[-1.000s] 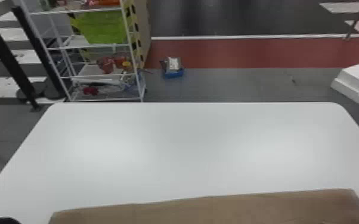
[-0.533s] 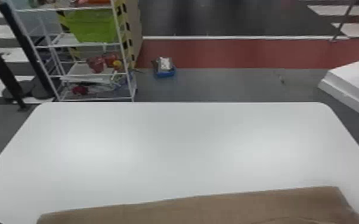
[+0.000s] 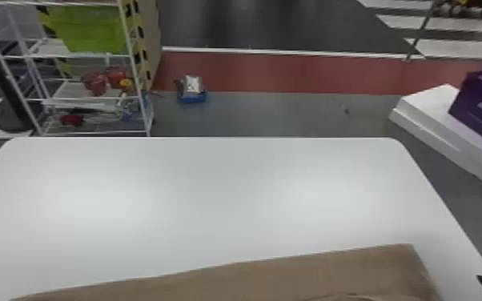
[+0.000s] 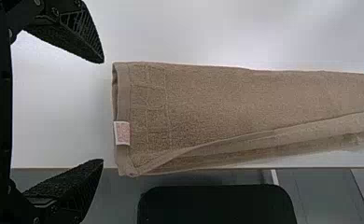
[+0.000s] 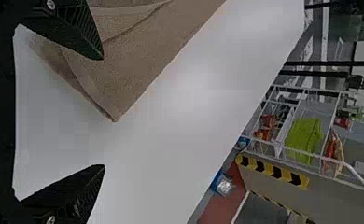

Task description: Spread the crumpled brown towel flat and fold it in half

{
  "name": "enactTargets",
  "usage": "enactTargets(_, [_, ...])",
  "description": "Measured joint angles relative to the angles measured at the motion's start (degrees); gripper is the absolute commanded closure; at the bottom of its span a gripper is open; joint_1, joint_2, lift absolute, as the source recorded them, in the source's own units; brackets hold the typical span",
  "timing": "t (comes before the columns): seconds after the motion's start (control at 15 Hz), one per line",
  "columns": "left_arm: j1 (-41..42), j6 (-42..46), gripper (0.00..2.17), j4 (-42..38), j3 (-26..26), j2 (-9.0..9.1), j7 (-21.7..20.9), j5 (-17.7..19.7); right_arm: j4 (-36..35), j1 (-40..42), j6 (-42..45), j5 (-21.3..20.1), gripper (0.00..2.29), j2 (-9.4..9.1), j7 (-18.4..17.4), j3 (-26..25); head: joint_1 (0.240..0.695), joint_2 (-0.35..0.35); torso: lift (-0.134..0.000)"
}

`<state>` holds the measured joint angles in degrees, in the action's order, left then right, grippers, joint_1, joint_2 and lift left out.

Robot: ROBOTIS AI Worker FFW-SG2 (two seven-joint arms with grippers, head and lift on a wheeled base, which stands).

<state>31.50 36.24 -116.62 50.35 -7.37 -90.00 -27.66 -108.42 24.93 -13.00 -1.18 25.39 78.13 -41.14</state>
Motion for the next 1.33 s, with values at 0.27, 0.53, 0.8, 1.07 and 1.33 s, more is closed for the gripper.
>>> enactTargets(0.27, [-0.54, -0.32, 0.15, -0.22, -0.12, 0.16, 0.00, 0.83, 1.35, -1.01, -12.39, 2.45, 0.09, -0.45, 0.00, 3.07, 0.695, -0.067, -0.123])
enactTargets(0.53, [-0.26, -0.34, 0.15, -0.27, 0.27, 0.18, 0.00, 0.98, -2.53, -2.25, -15.81, -5.03, 0.19, -1.14, 0.00, 11.13, 0.695, 0.025, -0.123])
enactTargets(0.8, [0.17, -0.34, 0.15, -0.27, 1.31, 0.20, 0.00, 1.30, -10.08, -2.67, -13.93, -11.96, 0.19, -0.34, 0.00, 14.53, 0.695, 0.112, -0.123])
enactTargets(1.07, [0.22, -0.34, 0.15, 0.11, 1.19, 0.20, 0.07, 1.38, -14.49, -1.41, -14.63, -17.89, 0.26, 1.54, 0.00, 16.91, 0.695, 0.117, -0.123])
enactTargets(1.33, [0.02, -0.34, 0.15, 0.27, 0.94, 0.13, 0.09, 1.11, -14.80, 0.75, -14.48, -21.58, 0.40, 1.81, 0.00, 20.34, 0.695, 0.148, -0.123])
